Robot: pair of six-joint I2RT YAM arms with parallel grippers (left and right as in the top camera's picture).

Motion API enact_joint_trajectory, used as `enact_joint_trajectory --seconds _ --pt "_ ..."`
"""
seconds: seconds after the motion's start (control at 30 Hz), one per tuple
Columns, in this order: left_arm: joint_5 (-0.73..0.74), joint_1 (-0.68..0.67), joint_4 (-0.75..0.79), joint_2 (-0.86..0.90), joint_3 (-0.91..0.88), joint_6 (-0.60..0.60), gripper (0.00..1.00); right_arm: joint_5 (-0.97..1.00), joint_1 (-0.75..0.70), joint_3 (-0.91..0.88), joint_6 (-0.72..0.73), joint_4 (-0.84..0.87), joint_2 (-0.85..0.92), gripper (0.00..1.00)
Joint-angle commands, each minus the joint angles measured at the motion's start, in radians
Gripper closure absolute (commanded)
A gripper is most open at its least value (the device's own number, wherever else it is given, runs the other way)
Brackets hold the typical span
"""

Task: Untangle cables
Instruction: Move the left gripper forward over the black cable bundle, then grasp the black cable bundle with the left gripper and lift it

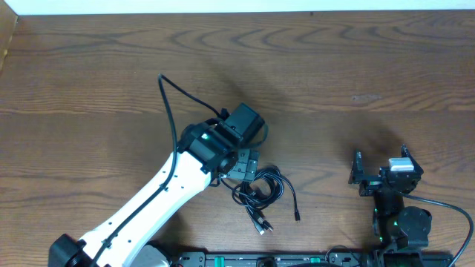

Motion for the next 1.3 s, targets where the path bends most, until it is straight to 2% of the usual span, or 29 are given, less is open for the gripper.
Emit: enact_joint_trajectory --seconds 0.0,0.27,0.43,0.6,0.87,1.27 --pt "-0.02 0.0 0.01 0.027 0.011 -0.051 0.02 -0.006 0.001 -0.001 -0.01 -0.005 -0.005 0.01" --pt "-0.021 -0.032 -0.008 0.076 -0.042 -0.269 0.02 -0.006 0.001 -0.001 -0.01 -0.005 -0.005 0.01" --pt "-0.029 -0.114 0.027 0.077 -0.095 -0.362 0.02 -0.006 0.001 -0.001 -0.01 -0.005 -0.004 0.01" --pt "-0.032 -0.166 0.036 0.079 -0.142 -0.528 0.02 -0.006 0.001 -0.001 -0.01 -0.005 -0.005 0.01" --pt "-0.032 -0.17 0.153 0.079 -0.203 -0.654 0.02 -0.006 0.001 -0.001 -0.01 -0.005 -0.005 0.01" --pt "-0.023 -0.17 0.16 0.079 -0.278 -0.839 0.02 -0.006 0.001 -0.001 -0.01 -0.005 -0.004 0.01"
